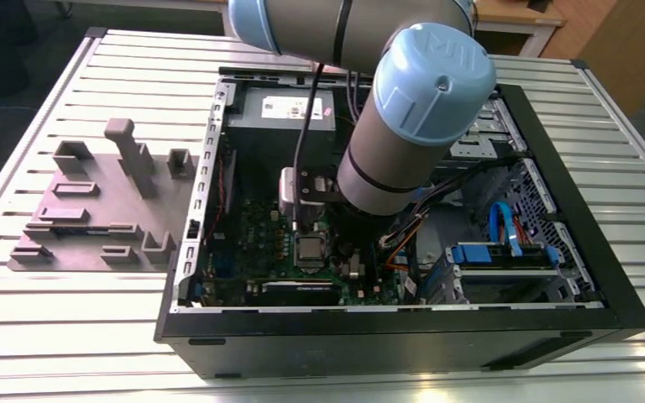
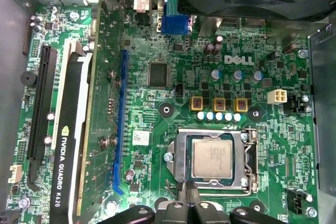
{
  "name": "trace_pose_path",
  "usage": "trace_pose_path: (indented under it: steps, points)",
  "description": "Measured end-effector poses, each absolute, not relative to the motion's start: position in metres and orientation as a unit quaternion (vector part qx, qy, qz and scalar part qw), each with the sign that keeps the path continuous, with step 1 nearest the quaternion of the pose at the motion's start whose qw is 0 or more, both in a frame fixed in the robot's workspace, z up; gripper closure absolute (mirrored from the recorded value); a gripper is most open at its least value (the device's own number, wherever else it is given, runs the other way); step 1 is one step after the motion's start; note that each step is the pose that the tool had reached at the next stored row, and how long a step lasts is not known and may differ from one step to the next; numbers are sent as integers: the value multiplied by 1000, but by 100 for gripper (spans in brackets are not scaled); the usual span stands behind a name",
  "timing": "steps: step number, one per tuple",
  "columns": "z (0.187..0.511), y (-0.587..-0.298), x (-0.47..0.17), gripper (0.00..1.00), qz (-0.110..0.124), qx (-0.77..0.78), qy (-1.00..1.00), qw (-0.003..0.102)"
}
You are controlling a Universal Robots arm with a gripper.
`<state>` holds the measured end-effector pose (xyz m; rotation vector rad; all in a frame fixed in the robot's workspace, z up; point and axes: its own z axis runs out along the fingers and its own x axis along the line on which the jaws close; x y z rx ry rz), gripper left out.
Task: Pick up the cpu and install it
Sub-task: 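Install the first cpu locking lever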
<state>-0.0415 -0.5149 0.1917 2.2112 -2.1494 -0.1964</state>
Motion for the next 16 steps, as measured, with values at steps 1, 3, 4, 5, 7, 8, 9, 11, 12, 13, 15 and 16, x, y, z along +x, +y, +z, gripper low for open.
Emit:
trace_pose_path:
  steps: [1, 3, 4, 5, 7, 8, 9, 11, 12, 13, 15, 16]
  points:
    - [192, -515, -41, 90, -64, 715, -695, 26]
    - [191, -515, -40, 90, -64, 715, -695, 26]
    - [191, -515, -39, 90, -64, 716, -695, 26]
    - [191, -515, -39, 90, -64, 716, -695, 26]
    - [190, -515, -38, 90, -64, 716, -695, 26]
    - [190, -515, -37, 90, -64, 716, -695, 26]
    - [190, -515, -36, 90, -64, 716, -695, 26]
    - [190, -515, -35, 90, -64, 716, -695, 26]
    - [189, -515, -34, 90, -64, 716, -695, 26]
    - [189, -515, -34, 90, -64, 716, -695, 26]
    - [189, -515, -33, 90, -64, 716, -694, 26]
    - [188, -515, -33, 90, -63, 717, -694, 26]
